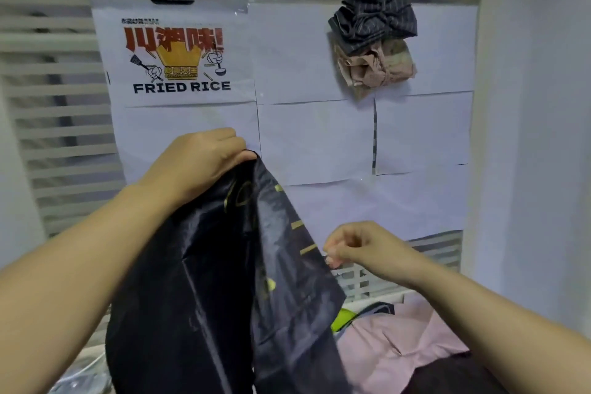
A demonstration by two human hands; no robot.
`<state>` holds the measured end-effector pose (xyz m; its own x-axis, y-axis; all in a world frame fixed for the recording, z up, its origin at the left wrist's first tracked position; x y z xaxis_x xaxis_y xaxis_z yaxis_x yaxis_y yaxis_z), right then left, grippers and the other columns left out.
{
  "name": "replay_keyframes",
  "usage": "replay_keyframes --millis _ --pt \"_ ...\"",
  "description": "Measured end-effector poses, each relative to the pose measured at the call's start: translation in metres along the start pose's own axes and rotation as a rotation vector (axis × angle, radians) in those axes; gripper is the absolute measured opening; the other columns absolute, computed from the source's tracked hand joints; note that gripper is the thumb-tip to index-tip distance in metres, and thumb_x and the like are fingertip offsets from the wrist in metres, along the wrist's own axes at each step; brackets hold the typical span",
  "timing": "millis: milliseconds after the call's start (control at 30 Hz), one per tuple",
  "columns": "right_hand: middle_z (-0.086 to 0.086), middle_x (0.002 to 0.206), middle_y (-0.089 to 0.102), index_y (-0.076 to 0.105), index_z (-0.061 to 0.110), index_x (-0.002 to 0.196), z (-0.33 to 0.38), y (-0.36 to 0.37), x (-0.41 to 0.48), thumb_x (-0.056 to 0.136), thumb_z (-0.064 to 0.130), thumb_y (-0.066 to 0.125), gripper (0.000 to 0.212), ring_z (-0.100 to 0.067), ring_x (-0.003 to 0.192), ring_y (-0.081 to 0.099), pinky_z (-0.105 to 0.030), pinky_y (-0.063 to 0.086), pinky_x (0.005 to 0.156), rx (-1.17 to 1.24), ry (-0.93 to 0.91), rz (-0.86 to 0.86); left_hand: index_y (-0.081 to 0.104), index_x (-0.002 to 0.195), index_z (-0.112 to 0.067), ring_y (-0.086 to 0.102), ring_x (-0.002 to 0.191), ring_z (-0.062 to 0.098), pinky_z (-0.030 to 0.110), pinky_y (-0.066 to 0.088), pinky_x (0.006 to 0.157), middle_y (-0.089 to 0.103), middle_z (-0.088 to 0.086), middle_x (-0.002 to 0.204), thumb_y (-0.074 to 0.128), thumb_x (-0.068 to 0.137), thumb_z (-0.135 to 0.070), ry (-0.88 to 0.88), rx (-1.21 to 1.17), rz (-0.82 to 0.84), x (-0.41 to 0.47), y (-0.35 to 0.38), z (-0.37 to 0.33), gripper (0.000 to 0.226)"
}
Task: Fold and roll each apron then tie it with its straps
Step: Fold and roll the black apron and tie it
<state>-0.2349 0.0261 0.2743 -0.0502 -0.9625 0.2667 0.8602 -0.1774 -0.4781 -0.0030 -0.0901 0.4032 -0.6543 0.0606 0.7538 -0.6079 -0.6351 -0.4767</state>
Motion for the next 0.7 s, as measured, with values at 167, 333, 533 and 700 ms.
replay_keyframes --millis 167,333,533,700 --pt "0.006 0.062 0.052 0.06 0.02 0.072 0.024 -0.003 -0.015 0.088 0.016 0.064 0.017 -0.004 0.056 0.047 -0.02 0.043 0.061 0.119 -0.198 -0.664 0.058 0.08 -0.007 0.058 0.071 0.033 0.039 0.048 0.056 0.056 0.007 0.075 0.012 0.09 -0.07 -0.144 0.008 0.07 -0.013 0.001 0.017 0.078" --pt "0.006 0.076 0.062 0.062 0.019 0.08 0.03 0.058 -0.035 0.077 0.058 0.064 0.039 -0.008 0.072 0.065 -0.028 0.05 0.073 0.1 -0.006 0.044 0.058 0.081 -0.01 0.058 0.078 0.033 0.037 0.042 0.061 0.058 0.008 0.079 0.026 0.092 -0.065 -0.209 0.008 0.125 -0.009 0.001 0.01 0.065" --pt "0.013 0.105 0.058 0.06 0.038 0.103 0.023 0.065 -0.029 0.055 0.073 0.064 0.06 -0.003 0.098 0.059 -0.03 0.05 0.092 0.105 0.116 0.119 0.059 0.084 -0.01 0.056 0.083 0.033 0.037 0.04 0.064 0.052 0.004 0.078 0.039 0.098 -0.042 -0.249 0.037 0.133 0.001 0.002 -0.001 0.04" --pt "0.007 0.092 0.052 0.057 0.026 0.096 0.037 0.073 -0.01 0.07 0.055 0.075 0.043 -0.003 0.083 0.054 -0.018 0.043 0.077 0.23 0.101 0.018 0.055 0.076 -0.012 0.054 0.075 0.032 0.039 0.044 0.062 0.046 -0.002 0.071 0.031 0.095 -0.051 -0.258 -0.01 0.095 0.008 0.004 -0.008 0.05"
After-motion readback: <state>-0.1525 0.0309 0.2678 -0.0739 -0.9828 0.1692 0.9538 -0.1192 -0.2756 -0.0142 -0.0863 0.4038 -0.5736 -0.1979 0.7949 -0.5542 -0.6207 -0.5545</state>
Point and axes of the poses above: each hand's wrist, its own x-axis towards the middle knuckle, its own y-axis out of the palm, z = x × y, the point moved 2 cm from there along x, towards the middle knuckle
